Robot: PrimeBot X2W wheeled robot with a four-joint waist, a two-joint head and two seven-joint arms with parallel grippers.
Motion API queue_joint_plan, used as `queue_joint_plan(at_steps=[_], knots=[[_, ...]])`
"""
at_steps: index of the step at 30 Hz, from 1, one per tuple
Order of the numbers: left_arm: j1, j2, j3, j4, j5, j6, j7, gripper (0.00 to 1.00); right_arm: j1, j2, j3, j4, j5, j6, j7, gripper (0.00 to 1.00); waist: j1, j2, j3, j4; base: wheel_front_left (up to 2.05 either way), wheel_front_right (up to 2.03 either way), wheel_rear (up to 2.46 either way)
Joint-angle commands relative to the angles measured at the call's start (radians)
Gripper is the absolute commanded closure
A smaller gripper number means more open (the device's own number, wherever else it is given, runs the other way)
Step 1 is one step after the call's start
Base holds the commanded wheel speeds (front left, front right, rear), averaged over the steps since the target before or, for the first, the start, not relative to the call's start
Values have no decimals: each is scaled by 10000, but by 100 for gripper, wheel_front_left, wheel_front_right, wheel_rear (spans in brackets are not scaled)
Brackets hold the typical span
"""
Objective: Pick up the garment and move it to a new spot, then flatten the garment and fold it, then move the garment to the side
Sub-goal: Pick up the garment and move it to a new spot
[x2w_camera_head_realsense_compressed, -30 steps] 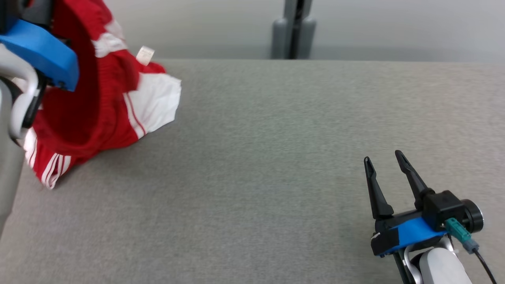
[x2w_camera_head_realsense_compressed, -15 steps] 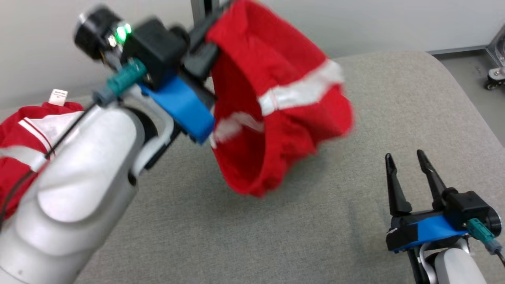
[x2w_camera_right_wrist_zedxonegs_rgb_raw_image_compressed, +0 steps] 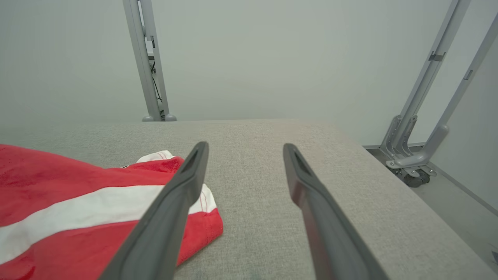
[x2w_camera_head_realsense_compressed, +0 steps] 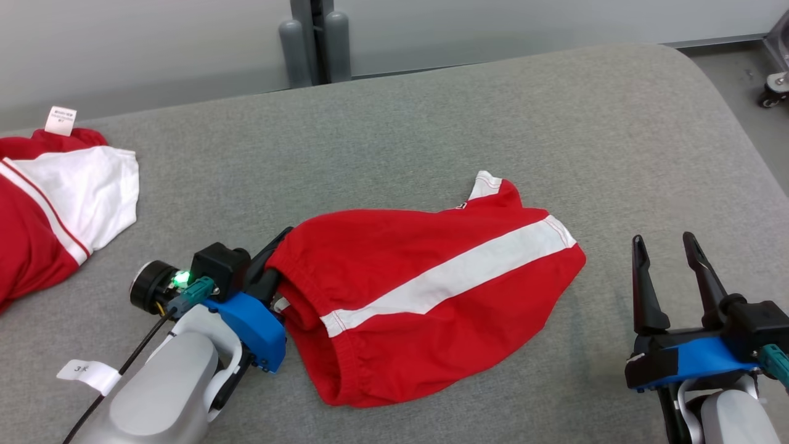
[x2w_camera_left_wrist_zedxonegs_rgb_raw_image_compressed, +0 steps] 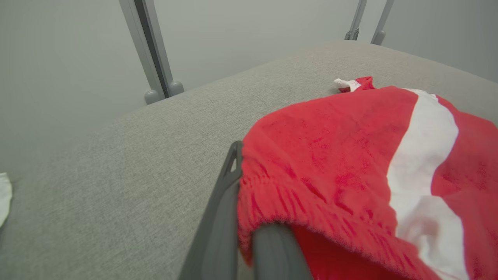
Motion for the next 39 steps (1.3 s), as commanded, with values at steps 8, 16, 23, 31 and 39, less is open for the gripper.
queue_joint_plan(at_steps=[8,16,23,31,39], knots=[[33,-418,452,708,154,36,-441,0,-161,-32,232,62,11,1,-8,0,0,0,64,513,0,0,0],[868,-439,1102,-35,497,15,-446,0,39,-32,205,155,-160,1,-8,0,0,0,-302,966,0,0,0],[1936,-384,1595,-422,614,5,-448,0,313,-32,202,243,-306,1,-8,0,0,0,-846,1292,0,0,0],[2820,-310,1213,-112,612,1,-449,0,604,-33,235,333,-406,1,-6,0,0,0,-1338,1546,0,0,0],[3176,-34,725,-43,565,0,-433,0,699,-32,300,366,-431,1,-8,0,0,0,-1467,1623,0,0,0]])
